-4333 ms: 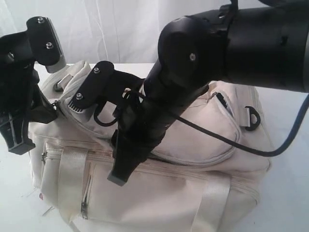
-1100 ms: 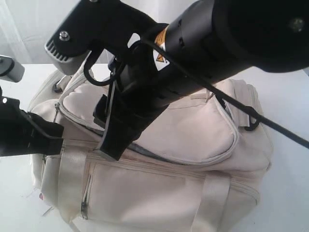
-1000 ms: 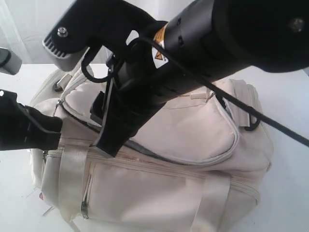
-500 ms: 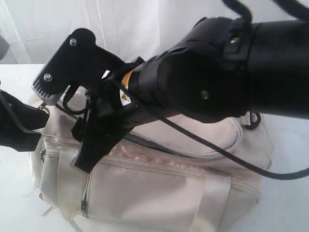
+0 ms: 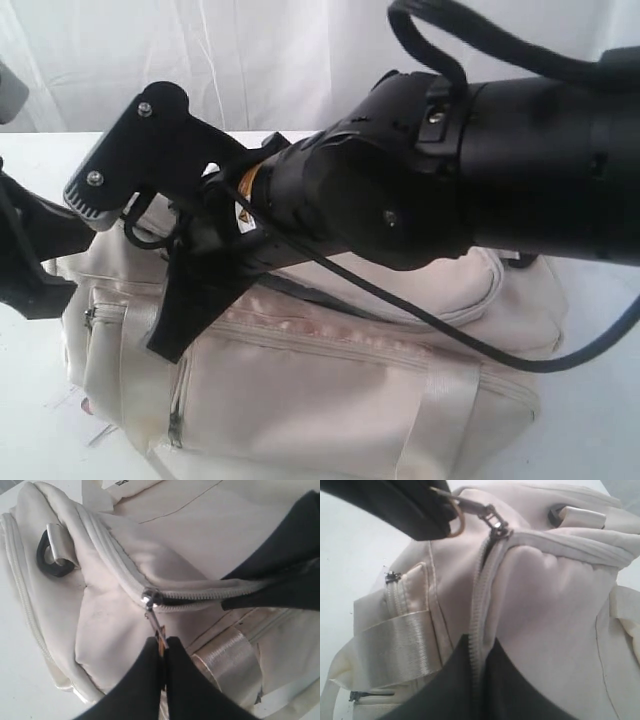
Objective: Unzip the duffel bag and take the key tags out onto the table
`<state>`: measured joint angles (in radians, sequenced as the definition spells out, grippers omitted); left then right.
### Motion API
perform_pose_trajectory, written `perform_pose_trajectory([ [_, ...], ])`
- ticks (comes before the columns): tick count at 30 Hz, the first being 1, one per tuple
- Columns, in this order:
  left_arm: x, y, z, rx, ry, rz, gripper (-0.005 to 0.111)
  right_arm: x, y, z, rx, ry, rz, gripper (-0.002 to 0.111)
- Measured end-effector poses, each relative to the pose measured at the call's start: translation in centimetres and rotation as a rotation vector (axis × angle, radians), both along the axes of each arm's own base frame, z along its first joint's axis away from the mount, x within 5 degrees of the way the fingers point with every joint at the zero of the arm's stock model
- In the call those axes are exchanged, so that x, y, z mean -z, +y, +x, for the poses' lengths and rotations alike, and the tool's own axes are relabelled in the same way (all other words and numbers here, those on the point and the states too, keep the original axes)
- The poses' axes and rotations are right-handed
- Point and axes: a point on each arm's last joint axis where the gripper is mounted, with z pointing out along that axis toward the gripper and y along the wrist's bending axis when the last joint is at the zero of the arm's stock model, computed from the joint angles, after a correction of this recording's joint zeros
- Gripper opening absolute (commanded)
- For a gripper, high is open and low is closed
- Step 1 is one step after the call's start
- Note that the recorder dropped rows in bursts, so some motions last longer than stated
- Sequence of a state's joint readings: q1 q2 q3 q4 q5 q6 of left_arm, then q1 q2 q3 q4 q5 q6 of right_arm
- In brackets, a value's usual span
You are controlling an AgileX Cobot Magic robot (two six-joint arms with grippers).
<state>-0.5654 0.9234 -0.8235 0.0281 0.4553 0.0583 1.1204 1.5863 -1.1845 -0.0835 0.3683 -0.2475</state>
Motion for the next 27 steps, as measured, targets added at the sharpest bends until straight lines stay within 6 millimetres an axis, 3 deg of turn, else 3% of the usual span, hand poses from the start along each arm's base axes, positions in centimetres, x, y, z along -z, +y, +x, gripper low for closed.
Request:
perform_pose_trajectory([
  [11, 0.6, -1.3, 2.5, 0.016, -0.058, 0.033, 0.000, 0.4, -0.1, 0.0, 0.018, 0.032, -0.022, 0.000],
  [27, -0.7, -2.5, 6.5, 0.029, -0.042, 0.196, 0.000, 0.5, -0.1, 0.1, 0.094, 0.111, 0.021, 0.000],
])
